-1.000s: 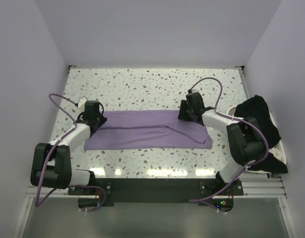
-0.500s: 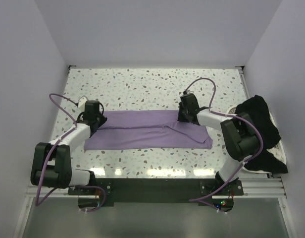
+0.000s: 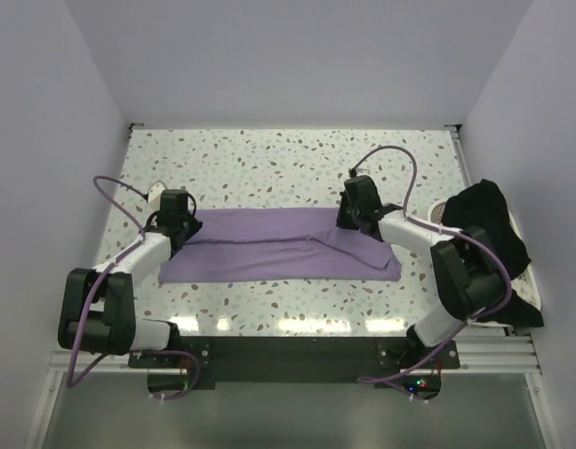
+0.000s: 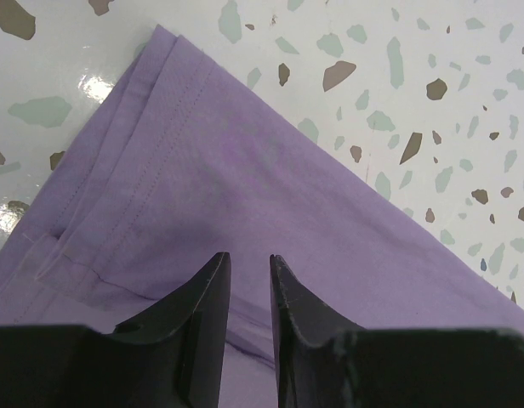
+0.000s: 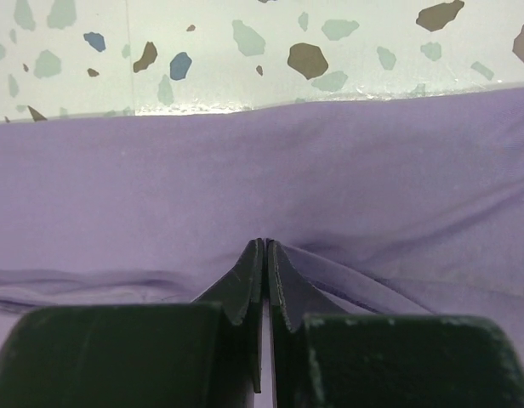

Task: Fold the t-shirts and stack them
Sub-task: Fold the tshirt

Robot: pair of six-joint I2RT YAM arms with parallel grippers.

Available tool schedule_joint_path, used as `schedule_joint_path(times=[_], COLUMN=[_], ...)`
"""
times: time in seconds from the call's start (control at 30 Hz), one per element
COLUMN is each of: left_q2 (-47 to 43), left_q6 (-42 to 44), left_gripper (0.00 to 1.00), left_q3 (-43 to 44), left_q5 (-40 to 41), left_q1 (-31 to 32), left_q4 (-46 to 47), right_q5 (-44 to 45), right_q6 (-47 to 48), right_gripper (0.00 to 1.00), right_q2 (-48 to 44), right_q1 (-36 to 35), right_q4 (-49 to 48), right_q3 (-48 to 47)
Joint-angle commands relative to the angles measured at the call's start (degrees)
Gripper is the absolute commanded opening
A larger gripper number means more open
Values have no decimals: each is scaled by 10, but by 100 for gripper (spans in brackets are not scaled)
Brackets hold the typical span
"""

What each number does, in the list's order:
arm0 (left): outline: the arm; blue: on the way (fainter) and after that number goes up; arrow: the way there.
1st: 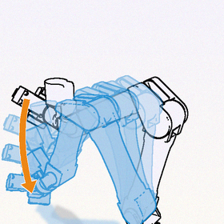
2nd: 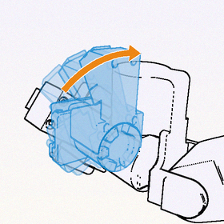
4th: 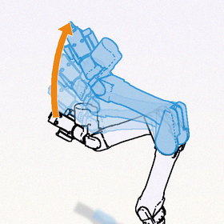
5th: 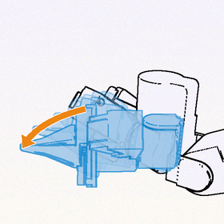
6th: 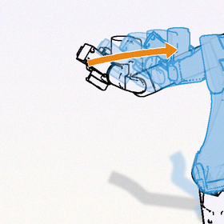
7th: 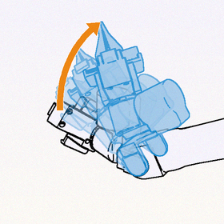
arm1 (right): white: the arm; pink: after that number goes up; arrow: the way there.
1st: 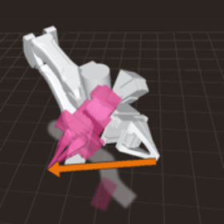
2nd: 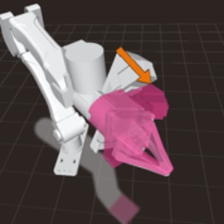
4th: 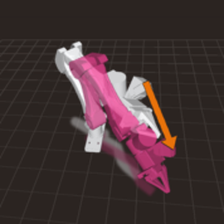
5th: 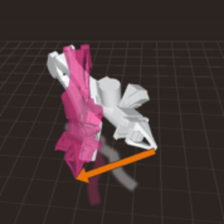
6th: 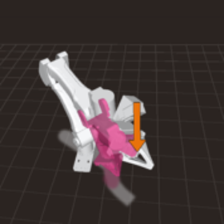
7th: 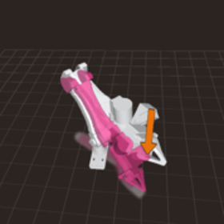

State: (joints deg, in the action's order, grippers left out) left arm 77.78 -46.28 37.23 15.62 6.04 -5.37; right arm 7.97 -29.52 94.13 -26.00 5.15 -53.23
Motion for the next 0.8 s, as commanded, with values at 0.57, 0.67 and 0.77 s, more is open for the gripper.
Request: schedule_joint_path(times=[0.57,0.67,0.77], left_q2=[-3,-3,-3], left_q6=[11,12,13], left_gripper=[30,30,30], left_q3=[16,17,18], left_q5=[-3,-3,-1], left_q1=[2,2,2], left_q4=[24,24,23], right_q5=[35,38,31], right_q6=[10,16,16], right_gripper=[14,20,20], right_q2=[-45,-21,-1], right_q1=[-5,-5,-5], right_q4=[14,12,9], right_q3=[-1,-16,-24])
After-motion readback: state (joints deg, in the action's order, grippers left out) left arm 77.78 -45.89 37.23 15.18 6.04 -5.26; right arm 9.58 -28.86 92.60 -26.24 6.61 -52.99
